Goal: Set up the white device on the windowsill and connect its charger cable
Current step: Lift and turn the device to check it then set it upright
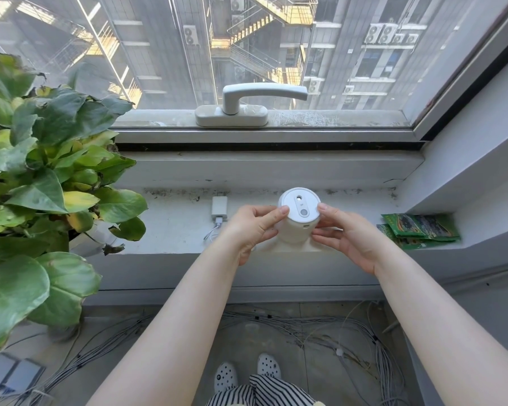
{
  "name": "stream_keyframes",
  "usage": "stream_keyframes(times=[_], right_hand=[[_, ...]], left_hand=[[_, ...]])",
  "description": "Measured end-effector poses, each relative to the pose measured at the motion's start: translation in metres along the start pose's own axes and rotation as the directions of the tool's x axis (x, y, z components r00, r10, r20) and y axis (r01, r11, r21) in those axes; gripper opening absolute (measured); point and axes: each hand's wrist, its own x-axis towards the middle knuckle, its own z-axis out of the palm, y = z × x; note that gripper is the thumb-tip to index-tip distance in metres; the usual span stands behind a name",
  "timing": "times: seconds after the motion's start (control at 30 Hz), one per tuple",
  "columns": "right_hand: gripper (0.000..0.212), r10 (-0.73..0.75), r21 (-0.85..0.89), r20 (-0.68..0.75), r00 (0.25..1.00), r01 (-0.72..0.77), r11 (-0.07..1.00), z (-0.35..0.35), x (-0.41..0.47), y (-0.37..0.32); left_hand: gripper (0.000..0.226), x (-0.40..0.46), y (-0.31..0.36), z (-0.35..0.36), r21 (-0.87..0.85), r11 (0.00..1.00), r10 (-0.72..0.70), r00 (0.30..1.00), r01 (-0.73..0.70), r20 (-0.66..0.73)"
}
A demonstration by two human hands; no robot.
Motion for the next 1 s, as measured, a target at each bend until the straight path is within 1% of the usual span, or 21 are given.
stream_keyframes(times=[0.13,0.17,0.23,0.27,0.33,0.43,0.53,0.67,0.83,0.9,1.0], right_hand=[[0.043,0.008,0.025,-0.01,1.0,-0.008,1.0,0.0,0.001,-0.001],[0.044,0.011,0.033,-0.011,1.0,-0.011,0.999,0.0,0.001,-0.001],[0.044,0.017,0.051,-0.014,1.0,-0.017,0.999,0.0,0.001,-0.001],[0.044,0.02,0.058,-0.018,1.0,-0.019,0.998,0.0,0.001,-0.001],[0.042,0.023,0.067,-0.025,0.999,-0.022,0.998,0.001,0.0,-0.001],[0.034,0.021,0.072,-0.025,0.999,-0.019,0.997,0.002,0.0,-0.002],[0.034,0.027,0.066,-0.027,0.999,-0.025,0.998,0.001,0.0,-0.002],[0.033,0.043,0.066,-0.022,0.999,-0.041,0.997,0.0,0.0,-0.004],[0.023,0.035,0.061,0.002,0.999,-0.035,0.998,0.0,-0.004,-0.004],[0.023,0.033,0.059,0.003,0.999,-0.033,0.998,0.0,-0.005,-0.004],[0.023,0.032,0.055,0.0,0.999,-0.032,0.998,0.0,-0.004,-0.005]], left_hand=[[0.038,0.001,-0.002,0.001,0.014,1.0,0.028,1.0,-0.028,-0.005],[0.04,0.0,-0.002,0.002,0.017,0.999,0.038,0.999,-0.038,-0.012],[0.056,0.001,-0.005,0.002,0.003,0.998,0.056,0.997,-0.056,-0.045],[0.059,0.001,-0.006,0.002,-0.009,0.998,0.059,0.996,-0.06,-0.068],[0.054,0.002,-0.008,0.003,-0.025,0.997,0.064,0.992,-0.067,-0.107],[0.04,0.001,-0.007,0.004,-0.032,0.998,0.054,0.991,-0.059,-0.121],[0.03,0.0,-0.005,0.006,-0.052,0.998,0.041,0.991,-0.048,-0.129],[0.027,0.0,-0.004,0.009,-0.079,0.996,0.031,0.99,-0.042,-0.14],[0.031,-0.002,-0.004,0.01,-0.115,0.993,0.02,0.99,-0.037,-0.143],[0.031,-0.001,-0.003,0.01,-0.118,0.992,0.016,0.989,-0.034,-0.146],[0.026,-0.001,-0.003,0.011,-0.126,0.992,0.014,0.989,-0.033,-0.148]])
